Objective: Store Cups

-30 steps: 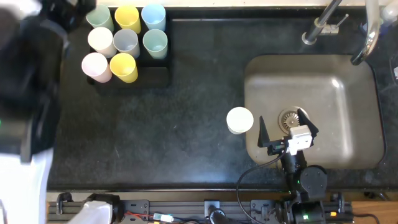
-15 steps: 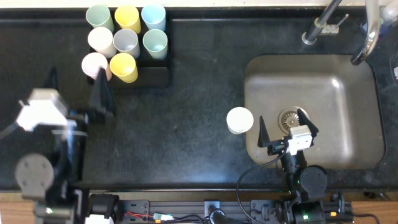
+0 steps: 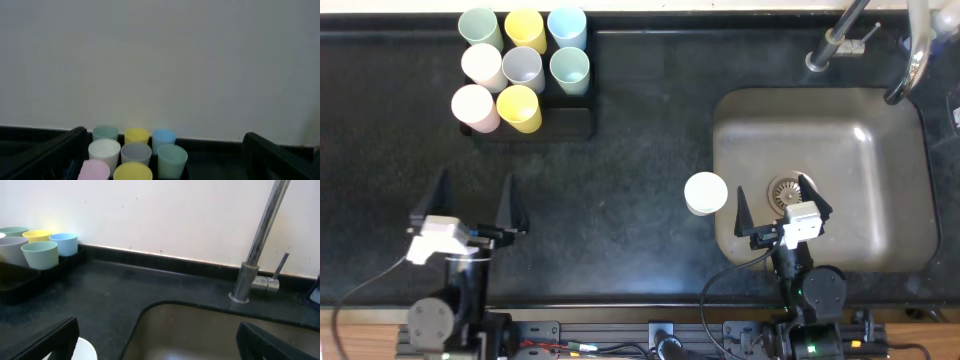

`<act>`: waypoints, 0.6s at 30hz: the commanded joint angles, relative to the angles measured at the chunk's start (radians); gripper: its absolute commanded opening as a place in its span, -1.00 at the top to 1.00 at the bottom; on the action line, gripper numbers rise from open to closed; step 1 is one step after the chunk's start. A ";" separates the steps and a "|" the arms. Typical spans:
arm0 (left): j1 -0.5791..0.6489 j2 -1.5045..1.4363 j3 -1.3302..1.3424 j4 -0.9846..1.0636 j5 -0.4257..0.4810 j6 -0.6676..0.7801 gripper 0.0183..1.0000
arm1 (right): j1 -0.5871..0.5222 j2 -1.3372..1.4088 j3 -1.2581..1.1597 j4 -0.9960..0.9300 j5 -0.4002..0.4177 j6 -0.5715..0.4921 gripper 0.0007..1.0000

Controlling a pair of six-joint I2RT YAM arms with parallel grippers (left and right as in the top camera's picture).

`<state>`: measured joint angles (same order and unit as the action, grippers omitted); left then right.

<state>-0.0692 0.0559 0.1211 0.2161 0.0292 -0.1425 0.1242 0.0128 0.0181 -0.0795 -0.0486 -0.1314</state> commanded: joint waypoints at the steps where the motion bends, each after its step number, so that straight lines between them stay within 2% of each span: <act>1: 0.013 -0.025 -0.117 0.054 -0.005 0.019 -1.00 | 0.000 -0.008 -0.013 0.005 -0.006 0.004 -1.00; 4: 0.025 -0.055 -0.114 -0.029 -0.031 0.015 -1.00 | 0.000 -0.008 -0.013 0.005 -0.006 0.004 -1.00; 9: 0.051 -0.054 -0.114 -0.080 -0.030 0.011 -1.00 | 0.000 -0.008 -0.013 0.005 -0.006 0.004 -0.99; 18: 0.051 -0.054 -0.113 -0.297 -0.021 0.011 -1.00 | 0.000 -0.008 -0.013 0.005 -0.006 0.004 -1.00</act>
<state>-0.0254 0.0132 0.0082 -0.0780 0.0113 -0.1417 0.1242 0.0128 0.0181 -0.0792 -0.0479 -0.1310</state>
